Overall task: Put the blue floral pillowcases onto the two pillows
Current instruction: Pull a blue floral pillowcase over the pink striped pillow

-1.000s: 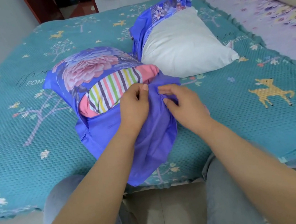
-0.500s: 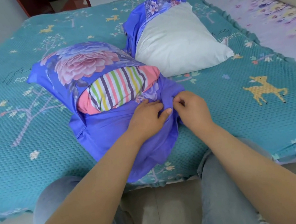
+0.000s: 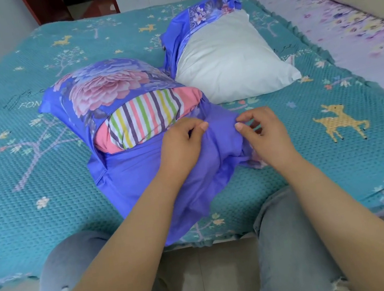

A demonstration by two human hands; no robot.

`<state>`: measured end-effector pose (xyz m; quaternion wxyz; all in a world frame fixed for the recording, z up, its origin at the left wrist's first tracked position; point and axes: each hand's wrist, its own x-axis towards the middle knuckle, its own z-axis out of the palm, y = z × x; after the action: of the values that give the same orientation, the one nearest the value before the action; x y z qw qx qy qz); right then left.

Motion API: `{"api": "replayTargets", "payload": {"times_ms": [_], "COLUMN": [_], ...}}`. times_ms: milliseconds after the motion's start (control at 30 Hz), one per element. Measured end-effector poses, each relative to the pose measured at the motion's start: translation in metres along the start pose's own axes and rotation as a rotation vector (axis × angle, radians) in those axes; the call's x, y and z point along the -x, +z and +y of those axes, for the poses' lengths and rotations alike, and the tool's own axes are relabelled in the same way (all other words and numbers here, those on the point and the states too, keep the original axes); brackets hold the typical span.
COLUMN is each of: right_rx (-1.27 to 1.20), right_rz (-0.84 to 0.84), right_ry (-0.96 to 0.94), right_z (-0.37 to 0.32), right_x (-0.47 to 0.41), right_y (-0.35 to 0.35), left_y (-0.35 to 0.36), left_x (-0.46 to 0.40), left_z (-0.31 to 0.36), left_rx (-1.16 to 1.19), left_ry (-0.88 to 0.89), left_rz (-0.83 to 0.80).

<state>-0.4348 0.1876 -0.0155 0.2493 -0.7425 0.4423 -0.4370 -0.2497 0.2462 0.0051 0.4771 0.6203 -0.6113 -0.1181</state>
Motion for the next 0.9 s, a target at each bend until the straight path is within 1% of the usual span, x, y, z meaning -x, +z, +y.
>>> {"api": "replayTargets", "payload": {"times_ms": [100, 167, 233, 267, 333, 400, 467, 500, 533, 567, 633, 667, 733, 767, 833, 900], "right_rx": [0.013, 0.064, 0.112, 0.098, -0.028, -0.282, -0.529, -0.553, -0.468, -0.317, -0.055, 0.036, 0.230, 0.316, 0.439, 0.486], "right_rz": [-0.103, -0.152, -0.215, -0.257, -0.297, -0.277, -0.140, -0.073, -0.053, -0.093, -0.238, -0.280, -0.275, -0.261, -0.271, -0.329], "right_ry": [-0.152, -0.193, -0.215, -0.210, -0.105, 0.123, 0.375, 0.462, 0.499, 0.497, 0.440, 0.407, 0.329, 0.293, 0.224, 0.155], "right_z": [0.004, 0.003, 0.003, 0.001, 0.001, 0.004, 0.009, 0.012, 0.015, 0.017, 0.022, 0.023, 0.021, 0.019, 0.011, 0.003], "right_x": [-0.001, -0.003, -0.005, -0.005, -0.003, -0.001, -0.002, -0.005, -0.008, -0.011, -0.011, -0.010, -0.009, -0.009, -0.007, -0.008], "right_y": [0.015, 0.028, 0.036, 0.037, 0.033, 0.026, 0.021, 0.020, 0.019, 0.019, 0.022, 0.023, 0.023, 0.023, 0.024, 0.024], "left_y": [-0.013, -0.013, -0.005, 0.000, 0.010, 0.016, 0.020, 0.021, 0.024, 0.025, 0.025, 0.024, 0.026, 0.028, 0.033, 0.042], "left_x": [-0.010, -0.013, -0.011, -0.009, -0.005, -0.003, -0.006, -0.008, -0.009, -0.010, -0.010, -0.009, -0.008, -0.007, -0.005, 0.002], "left_z": [0.011, 0.014, 0.014, 0.013, 0.009, 0.005, 0.007, 0.007, 0.007, 0.008, 0.010, 0.011, 0.011, 0.008, 0.004, -0.002], "left_rx": [0.007, 0.000, -0.015, -0.028, -0.165, -0.301, -0.289, -0.279, -0.277, -0.271, -0.232, -0.220, -0.242, -0.296, -0.509, -0.697], "left_ry": [-0.079, -0.080, -0.103, -0.129, -0.137, -0.082, -0.049, -0.041, -0.046, -0.056, -0.098, -0.113, -0.106, -0.090, -0.015, 0.058], "left_rz": [0.126, 0.148, 0.062, -0.019, -0.166, -0.254, -0.292, -0.308, -0.318, -0.319, -0.334, -0.372, -0.468, -0.516, -0.585, -0.630]}}
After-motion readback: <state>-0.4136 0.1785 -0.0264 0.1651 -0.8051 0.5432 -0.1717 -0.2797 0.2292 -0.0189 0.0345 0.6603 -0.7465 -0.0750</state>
